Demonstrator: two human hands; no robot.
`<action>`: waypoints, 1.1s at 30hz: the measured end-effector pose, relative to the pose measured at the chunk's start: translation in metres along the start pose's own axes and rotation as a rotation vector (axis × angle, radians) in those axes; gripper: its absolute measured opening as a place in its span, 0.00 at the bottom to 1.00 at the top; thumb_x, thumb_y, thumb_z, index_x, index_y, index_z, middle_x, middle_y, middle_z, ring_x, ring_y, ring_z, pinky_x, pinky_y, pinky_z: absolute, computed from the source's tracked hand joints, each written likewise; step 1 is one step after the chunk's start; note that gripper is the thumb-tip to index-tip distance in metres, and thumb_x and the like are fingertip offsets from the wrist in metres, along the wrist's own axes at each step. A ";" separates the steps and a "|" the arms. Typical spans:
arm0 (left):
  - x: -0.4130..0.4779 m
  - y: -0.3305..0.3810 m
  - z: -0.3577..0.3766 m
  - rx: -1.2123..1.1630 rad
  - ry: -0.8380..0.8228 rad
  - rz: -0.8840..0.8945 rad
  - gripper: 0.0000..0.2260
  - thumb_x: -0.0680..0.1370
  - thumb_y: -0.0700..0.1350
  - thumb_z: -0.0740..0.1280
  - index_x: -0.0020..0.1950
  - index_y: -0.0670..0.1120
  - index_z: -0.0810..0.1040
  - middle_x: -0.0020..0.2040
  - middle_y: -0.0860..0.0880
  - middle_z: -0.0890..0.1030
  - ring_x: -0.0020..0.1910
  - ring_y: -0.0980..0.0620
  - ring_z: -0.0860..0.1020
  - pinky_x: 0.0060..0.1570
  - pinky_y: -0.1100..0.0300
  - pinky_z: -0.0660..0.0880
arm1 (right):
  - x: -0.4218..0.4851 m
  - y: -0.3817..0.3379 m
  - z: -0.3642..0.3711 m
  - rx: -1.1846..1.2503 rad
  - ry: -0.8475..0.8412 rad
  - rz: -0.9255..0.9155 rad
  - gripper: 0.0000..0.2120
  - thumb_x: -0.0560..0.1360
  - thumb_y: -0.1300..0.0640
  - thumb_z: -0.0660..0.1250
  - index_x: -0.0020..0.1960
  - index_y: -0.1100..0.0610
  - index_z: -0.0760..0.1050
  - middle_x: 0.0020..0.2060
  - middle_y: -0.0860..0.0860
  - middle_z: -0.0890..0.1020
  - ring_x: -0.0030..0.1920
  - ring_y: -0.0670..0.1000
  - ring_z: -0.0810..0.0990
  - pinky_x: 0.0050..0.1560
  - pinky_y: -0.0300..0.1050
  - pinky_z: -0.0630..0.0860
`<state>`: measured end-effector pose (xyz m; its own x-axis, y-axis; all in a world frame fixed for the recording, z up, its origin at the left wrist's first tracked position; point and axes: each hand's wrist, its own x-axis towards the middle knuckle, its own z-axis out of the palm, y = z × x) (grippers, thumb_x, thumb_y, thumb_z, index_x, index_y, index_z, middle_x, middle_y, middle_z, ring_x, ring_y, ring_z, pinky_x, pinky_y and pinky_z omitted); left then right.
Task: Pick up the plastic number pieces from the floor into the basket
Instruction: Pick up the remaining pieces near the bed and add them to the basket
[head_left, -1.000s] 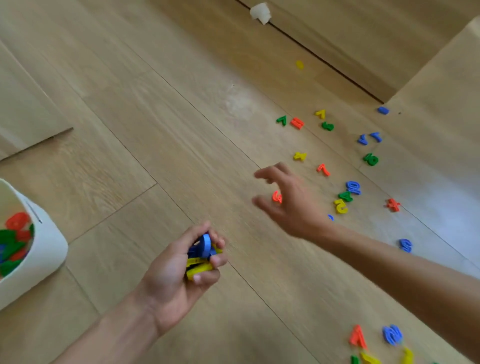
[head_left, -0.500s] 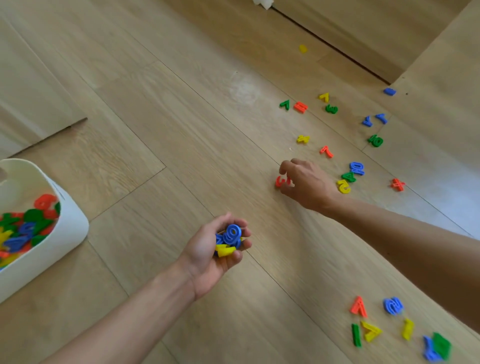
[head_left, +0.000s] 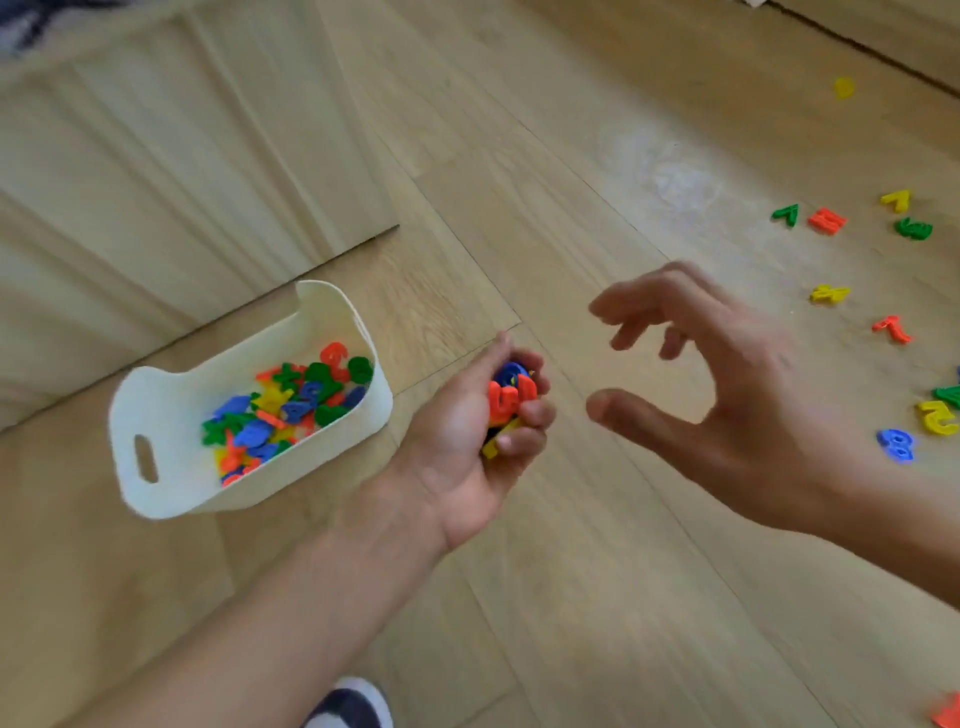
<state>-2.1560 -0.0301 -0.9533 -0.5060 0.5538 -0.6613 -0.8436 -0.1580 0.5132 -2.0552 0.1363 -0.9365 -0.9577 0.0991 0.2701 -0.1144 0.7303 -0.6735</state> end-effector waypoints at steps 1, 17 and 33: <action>-0.008 0.020 -0.011 0.017 0.003 0.065 0.13 0.79 0.50 0.63 0.39 0.44 0.76 0.35 0.47 0.74 0.25 0.56 0.69 0.16 0.69 0.62 | 0.001 0.002 0.000 0.012 0.029 -0.010 0.18 0.74 0.39 0.68 0.61 0.43 0.70 0.54 0.41 0.76 0.54 0.48 0.79 0.48 0.42 0.73; -0.015 0.147 -0.103 1.643 0.471 0.203 0.25 0.72 0.71 0.60 0.62 0.58 0.75 0.65 0.51 0.77 0.60 0.50 0.74 0.58 0.53 0.68 | -0.086 0.034 -0.001 0.158 -0.003 0.306 0.20 0.75 0.35 0.64 0.62 0.45 0.74 0.52 0.45 0.81 0.48 0.46 0.83 0.44 0.41 0.76; 0.015 -0.209 0.115 2.191 -1.200 0.578 0.14 0.76 0.61 0.56 0.59 0.58 0.68 0.55 0.58 0.69 0.55 0.55 0.70 0.51 0.56 0.73 | -0.316 0.027 -0.026 0.155 0.605 1.005 0.13 0.72 0.55 0.71 0.56 0.49 0.77 0.45 0.43 0.81 0.46 0.48 0.81 0.48 0.33 0.73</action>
<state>-1.9665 0.1056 -1.0078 0.3709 0.8741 -0.3136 0.8503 -0.1839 0.4931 -1.7491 0.1418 -1.0222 -0.3603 0.9164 -0.1745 0.5483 0.0567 -0.8344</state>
